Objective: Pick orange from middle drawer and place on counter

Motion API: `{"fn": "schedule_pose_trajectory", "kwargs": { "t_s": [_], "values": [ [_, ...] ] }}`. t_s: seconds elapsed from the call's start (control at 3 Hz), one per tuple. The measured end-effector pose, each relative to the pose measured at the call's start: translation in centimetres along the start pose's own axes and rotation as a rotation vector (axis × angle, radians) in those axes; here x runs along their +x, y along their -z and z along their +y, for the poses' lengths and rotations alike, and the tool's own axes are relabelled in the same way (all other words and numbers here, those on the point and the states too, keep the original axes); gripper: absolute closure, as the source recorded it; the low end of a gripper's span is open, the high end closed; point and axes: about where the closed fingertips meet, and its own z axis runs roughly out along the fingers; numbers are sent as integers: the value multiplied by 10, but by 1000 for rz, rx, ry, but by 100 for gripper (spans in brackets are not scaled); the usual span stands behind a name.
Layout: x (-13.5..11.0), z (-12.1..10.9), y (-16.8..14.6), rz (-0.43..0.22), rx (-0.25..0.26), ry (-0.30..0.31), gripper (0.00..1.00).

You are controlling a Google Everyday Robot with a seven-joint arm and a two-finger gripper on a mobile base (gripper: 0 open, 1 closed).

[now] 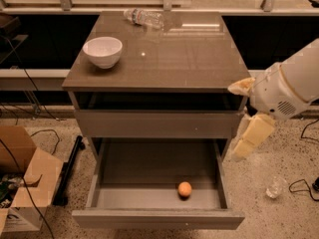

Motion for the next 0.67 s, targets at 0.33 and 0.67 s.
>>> {"fn": "schedule_pose_trajectory", "kwargs": {
  "t_s": [0.33,0.67],
  "values": [
    [17,-10,-56,-114,-60,-10,0],
    [17,-10,-55,-114,-60,-10,0]
  ]
}}
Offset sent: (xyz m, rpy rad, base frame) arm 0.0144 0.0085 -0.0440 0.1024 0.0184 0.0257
